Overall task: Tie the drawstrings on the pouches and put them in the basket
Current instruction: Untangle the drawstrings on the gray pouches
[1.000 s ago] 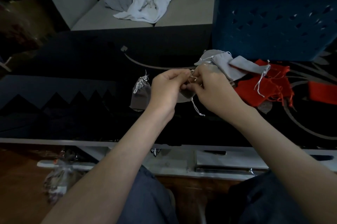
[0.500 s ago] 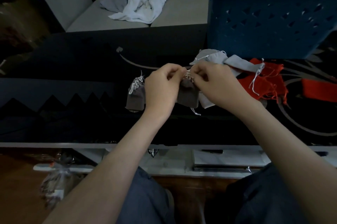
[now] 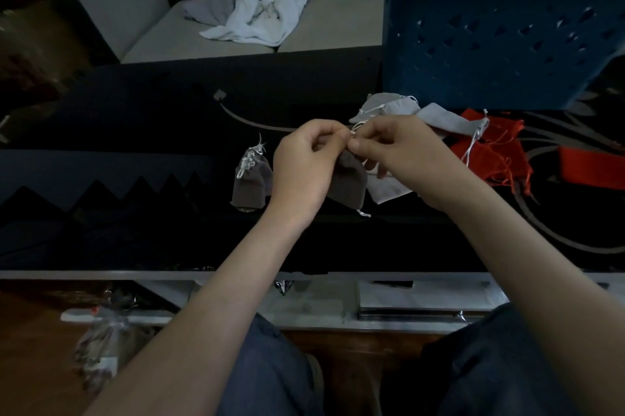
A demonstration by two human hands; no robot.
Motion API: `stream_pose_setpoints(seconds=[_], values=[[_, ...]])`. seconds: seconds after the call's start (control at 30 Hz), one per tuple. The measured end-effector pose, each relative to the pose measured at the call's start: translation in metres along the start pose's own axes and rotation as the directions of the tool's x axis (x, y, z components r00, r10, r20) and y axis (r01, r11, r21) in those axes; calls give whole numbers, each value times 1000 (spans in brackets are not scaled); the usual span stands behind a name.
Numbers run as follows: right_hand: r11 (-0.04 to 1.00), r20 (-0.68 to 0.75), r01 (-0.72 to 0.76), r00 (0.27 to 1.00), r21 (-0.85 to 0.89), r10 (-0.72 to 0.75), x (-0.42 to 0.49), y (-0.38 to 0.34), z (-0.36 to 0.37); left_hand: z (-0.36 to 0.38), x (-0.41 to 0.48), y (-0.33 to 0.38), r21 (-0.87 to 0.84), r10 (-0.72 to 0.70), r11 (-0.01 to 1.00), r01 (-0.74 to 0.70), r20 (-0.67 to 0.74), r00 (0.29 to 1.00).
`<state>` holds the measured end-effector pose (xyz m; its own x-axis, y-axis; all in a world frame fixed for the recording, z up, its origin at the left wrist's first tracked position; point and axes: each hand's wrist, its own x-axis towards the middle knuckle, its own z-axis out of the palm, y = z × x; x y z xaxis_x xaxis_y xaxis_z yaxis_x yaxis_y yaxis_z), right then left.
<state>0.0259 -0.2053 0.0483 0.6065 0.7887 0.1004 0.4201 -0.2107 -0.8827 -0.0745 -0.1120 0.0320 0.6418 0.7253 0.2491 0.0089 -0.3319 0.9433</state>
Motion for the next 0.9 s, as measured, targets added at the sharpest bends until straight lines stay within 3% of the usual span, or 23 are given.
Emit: stream_pose_setpoints(seconds=[0.13,0.2,0.27,0.43,0.63,0.8,0.9], values=[[976,-54,110,991,-187,-122,0,1,2,-1,1,0,-66,-54,996,54,15,998],[947,-70,181,976,-264,-206,-1,1,2,-2,2,1,-196,-127,972,133,41,991],[923,-80,234,960,-304,-270,1,2,1,-3,4,2,-326,-206,919,222,82,975],[886,-69,292,939,-360,-337,2,3,-1,-7,5,4,-388,-278,855,344,216,936],[967,9,157,987,-201,-159,5,2,-5,-8,5,1,-368,-192,887,278,253,948],[992,41,75,997,-102,-72,5,7,-5,-14,6,3,-113,-85,987,117,252,964],[999,52,42,998,-33,-40,3,7,-6,-16,5,7,-90,-57,992,83,260,964]])
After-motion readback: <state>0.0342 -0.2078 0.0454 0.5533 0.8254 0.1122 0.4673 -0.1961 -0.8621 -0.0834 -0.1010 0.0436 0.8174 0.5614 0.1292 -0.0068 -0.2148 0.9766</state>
